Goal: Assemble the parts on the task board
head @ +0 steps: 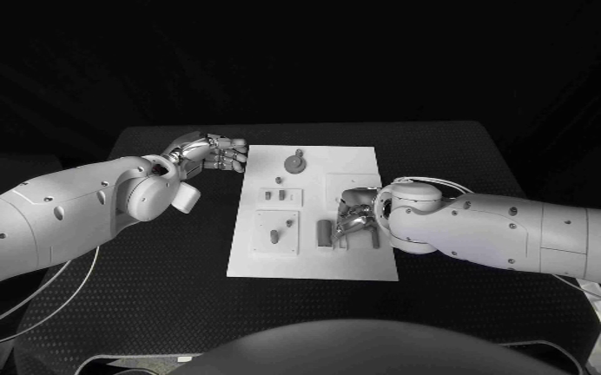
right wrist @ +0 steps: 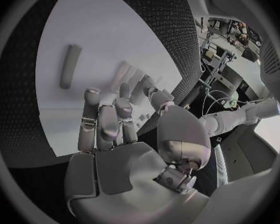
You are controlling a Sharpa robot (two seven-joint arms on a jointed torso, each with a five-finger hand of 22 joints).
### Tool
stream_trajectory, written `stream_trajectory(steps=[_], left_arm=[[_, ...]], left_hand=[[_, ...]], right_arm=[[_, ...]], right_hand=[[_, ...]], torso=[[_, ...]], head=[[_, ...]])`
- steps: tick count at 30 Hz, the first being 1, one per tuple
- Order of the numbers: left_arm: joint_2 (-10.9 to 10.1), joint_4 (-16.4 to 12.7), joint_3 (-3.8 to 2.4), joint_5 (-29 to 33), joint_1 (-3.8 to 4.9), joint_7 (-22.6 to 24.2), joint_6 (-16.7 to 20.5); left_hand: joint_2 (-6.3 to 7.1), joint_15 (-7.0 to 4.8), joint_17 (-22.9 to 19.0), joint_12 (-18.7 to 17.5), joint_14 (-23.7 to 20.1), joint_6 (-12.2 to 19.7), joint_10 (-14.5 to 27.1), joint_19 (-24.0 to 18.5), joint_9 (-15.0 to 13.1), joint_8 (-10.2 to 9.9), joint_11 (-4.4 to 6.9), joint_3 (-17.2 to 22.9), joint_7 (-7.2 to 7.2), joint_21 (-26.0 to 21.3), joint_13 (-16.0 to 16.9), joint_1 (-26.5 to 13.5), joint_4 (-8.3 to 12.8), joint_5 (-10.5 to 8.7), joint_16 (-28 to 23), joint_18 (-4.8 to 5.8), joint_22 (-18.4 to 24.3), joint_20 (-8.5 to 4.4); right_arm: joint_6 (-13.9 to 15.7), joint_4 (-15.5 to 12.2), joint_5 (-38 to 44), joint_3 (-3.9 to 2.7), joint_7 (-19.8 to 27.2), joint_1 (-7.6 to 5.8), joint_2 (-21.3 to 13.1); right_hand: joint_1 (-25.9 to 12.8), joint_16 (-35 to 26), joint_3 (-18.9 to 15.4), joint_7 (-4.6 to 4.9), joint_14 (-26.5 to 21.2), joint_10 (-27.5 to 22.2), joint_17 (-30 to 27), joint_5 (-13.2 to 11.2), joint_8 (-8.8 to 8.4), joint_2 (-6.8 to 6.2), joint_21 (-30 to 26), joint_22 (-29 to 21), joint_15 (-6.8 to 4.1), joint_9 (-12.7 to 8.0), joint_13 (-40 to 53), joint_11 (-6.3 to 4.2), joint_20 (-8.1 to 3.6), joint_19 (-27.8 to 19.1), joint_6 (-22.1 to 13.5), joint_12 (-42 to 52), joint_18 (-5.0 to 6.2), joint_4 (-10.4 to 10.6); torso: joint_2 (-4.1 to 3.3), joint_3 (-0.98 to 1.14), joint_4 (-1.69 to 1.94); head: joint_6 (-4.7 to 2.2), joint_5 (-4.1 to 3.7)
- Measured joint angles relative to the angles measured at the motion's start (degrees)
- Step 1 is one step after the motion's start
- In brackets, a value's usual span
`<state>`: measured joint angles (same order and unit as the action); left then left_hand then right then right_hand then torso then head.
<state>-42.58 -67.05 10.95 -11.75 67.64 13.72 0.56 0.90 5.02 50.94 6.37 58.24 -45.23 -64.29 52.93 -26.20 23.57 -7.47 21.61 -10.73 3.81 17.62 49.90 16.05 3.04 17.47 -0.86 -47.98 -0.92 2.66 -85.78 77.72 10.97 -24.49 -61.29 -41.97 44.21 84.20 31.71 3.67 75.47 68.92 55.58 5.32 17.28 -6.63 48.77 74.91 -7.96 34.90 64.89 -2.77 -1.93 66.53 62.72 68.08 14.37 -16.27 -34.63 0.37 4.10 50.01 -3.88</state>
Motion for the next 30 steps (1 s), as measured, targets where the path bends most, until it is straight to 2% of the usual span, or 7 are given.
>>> stream_trajectory(steps=[6,8,12,14,21,25,30], left_arm=[[-0.1,0.0,0.00,0.0,0.00,0.0,0.0],[-0.1,0.0,0.00,0.0,0.00,0.0,0.0],[-0.2,0.0,0.00,0.0,0.00,0.0,0.0],[-0.2,-0.1,0.00,0.0,0.00,0.0,0.0],[-0.2,-0.1,0.01,0.0,0.00,0.0,0.0],[-0.2,-0.1,0.01,0.0,0.00,0.0,0.0],[-0.2,-0.1,0.01,0.0,0.00,0.0,0.0]], left_hand=[[0.00,0.00,0.0,0.0,0.0,0.0,0.0,0.0,0.0,0.0,0.00,0.0,0.00,0.0,0.0,0.0,0.0,0.00,0.0,0.00,0.0,0.00],[0.00,0.00,0.0,0.0,0.0,0.0,0.0,0.0,0.0,0.0,0.00,0.0,0.00,0.0,0.0,0.0,0.0,0.00,0.0,0.00,0.0,0.00],[0.00,0.00,0.0,0.0,0.0,0.0,0.0,0.0,0.0,0.0,0.00,0.0,0.00,0.0,0.0,0.0,0.0,0.00,0.0,0.00,0.0,0.00],[0.00,0.00,0.0,0.0,0.0,0.0,0.0,0.0,0.0,0.0,0.00,0.0,0.00,0.0,0.0,0.0,0.0,0.00,0.0,0.00,0.0,0.00],[0.00,0.00,0.0,0.0,0.0,0.0,0.0,-0.2,0.0,0.0,0.00,0.0,0.00,0.0,0.0,0.0,0.0,0.00,0.0,0.00,0.0,0.21],[0.00,0.00,0.0,0.0,0.0,0.0,0.0,-0.2,0.0,0.0,0.00,0.0,0.00,0.0,0.0,0.0,0.0,0.00,0.0,0.00,0.0,0.21],[0.00,0.00,0.0,0.0,0.0,0.0,0.0,-0.2,0.0,0.0,0.00,0.0,0.00,0.0,0.0,0.0,0.0,0.00,0.0,0.00,0.0,0.21]], right_arm=[[0.7,-1.5,-0.5,-0.12,0.2,-0.02,-2.3],[1.0,-1.9,-0.8,-0.44,0.2,-0.14,-3.1],[1.8,-2.3,-3.6,-1.40,0.3,-1.87,-4.8],[2.2,-2.4,-5.3,-1.58,0.3,-2.60,-5.6],[2.1,-2.4,-9.1,-1.56,-0.4,-3.84,-8.5],[0.4,-2.0,-9.8,-1.51,-1.6,-3.85,-9.3],[-1.9,-1.4,-10.0,-0.90,-3.0,-3.85,-9.6]], right_hand=[[0.0,0.0,-0.3,0.03,0.0,0.0,-0.2,0.0,-0.18,-0.04,0.0,0.0,0.01,0.0,-0.2,0.01,0.00,0.0,0.0,0.0,0.03,0.2],[-0.7,0.0,-0.5,0.28,0.0,-0.3,-0.2,0.0,-0.79,-0.71,0.0,0.0,0.02,-0.2,-0.6,0.33,0.01,0.0,-0.7,-0.4,0.04,0.4],[-1.0,0.0,-0.2,0.54,0.0,0.1,-0.2,0.0,-0.79,-0.99,0.0,0.0,0.02,-0.2,-0.1,0.73,0.01,0.0,-1.2,-0.1,0.03,1.3],[-1.0,0.0,-0.1,0.69,0.0,0.4,-0.4,0.0,-0.79,-0.99,0.0,0.0,0.02,-0.2,0.3,1.02,0.01,0.0,-1.3,0.3,0.03,1.3],[-1.3,0.0,0.0,0.73,-0.2,0.4,-1.6,0.0,-0.49,-0.68,-0.4,0.0,0.25,0.9,0.5,1.04,0.02,0.0,-1.6,0.3,0.02,1.4],[-1.3,-0.3,-0.5,0.73,-0.2,0.3,-2.1,0.0,0.13,1.61,-0.6,0.0,0.25,2.2,0.6,0.93,0.20,-0.2,-1.6,0.3,0.02,0.9],[-1.6,-0.3,-0.8,0.73,-0.2,0.3,-2.0,0.0,0.50,2.06,-0.6,0.0,0.25,3.0,1.1,0.93,0.20,-0.2,-1.6,0.6,-0.01,0.6]], torso=[[0.00,0.01,-0.01],[0.00,0.01,-0.01],[0.00,0.02,-0.04],[0.00,0.02,-0.04],[0.01,0.02,-0.09],[0.01,0.02,-0.05],[0.01,0.02,-0.04]], head=[[0.00,0.07],[0.00,0.07],[0.00,-0.08],[0.00,-0.16],[0.00,-0.55],[0.00,-0.69],[0.00,-0.96]])
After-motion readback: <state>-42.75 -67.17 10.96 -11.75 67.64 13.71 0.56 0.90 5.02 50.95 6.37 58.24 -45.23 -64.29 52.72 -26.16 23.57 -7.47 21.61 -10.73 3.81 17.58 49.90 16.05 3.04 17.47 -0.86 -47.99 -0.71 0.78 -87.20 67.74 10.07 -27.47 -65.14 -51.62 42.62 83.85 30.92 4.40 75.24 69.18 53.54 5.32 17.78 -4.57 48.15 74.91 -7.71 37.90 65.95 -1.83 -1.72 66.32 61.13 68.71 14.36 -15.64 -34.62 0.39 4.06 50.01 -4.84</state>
